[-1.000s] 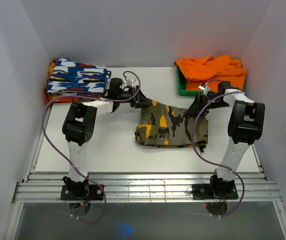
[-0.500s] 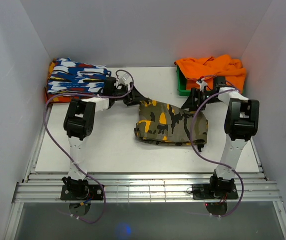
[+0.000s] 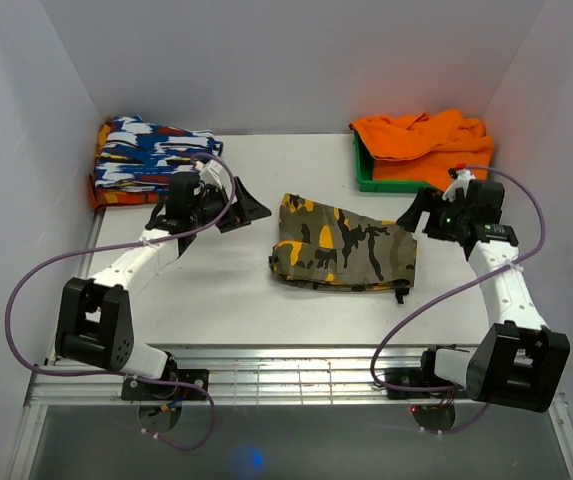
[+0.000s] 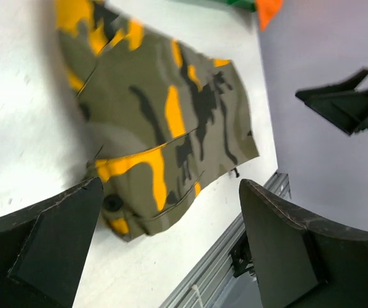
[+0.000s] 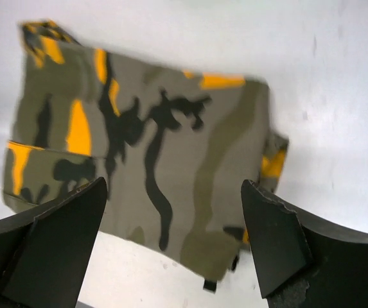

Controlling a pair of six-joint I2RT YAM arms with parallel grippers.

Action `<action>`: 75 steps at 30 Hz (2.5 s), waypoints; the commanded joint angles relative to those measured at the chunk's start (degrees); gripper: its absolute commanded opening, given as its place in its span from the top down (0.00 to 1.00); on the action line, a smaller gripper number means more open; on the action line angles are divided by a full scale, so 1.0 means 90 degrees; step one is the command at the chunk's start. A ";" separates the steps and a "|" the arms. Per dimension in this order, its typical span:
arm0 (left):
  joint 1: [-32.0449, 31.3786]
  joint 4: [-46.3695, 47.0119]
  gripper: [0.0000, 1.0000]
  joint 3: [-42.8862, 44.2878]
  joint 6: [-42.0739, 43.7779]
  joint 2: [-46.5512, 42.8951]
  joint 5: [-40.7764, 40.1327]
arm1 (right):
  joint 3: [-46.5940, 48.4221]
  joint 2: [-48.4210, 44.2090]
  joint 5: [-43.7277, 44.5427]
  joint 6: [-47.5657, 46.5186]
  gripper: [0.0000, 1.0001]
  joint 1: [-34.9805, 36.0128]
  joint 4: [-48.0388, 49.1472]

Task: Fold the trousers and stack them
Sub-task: Neatly place the folded trousers to the corner

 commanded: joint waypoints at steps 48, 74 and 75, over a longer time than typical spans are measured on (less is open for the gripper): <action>-0.2276 0.0695 0.37 -0.1890 -0.2824 0.1180 -0.3087 | -0.4147 -0.0594 0.1159 0.2835 0.78 -0.0172 0.2037; -0.2276 -0.0332 1.00 -0.0181 0.1872 -0.0060 -0.4875 | -0.1637 -0.0399 0.2915 0.1283 0.92 0.2758 0.2349; -0.2276 -0.0263 1.00 -0.0161 0.2019 -0.0185 -0.4962 | -0.1463 -0.0350 0.2926 0.1244 0.92 0.2826 0.2349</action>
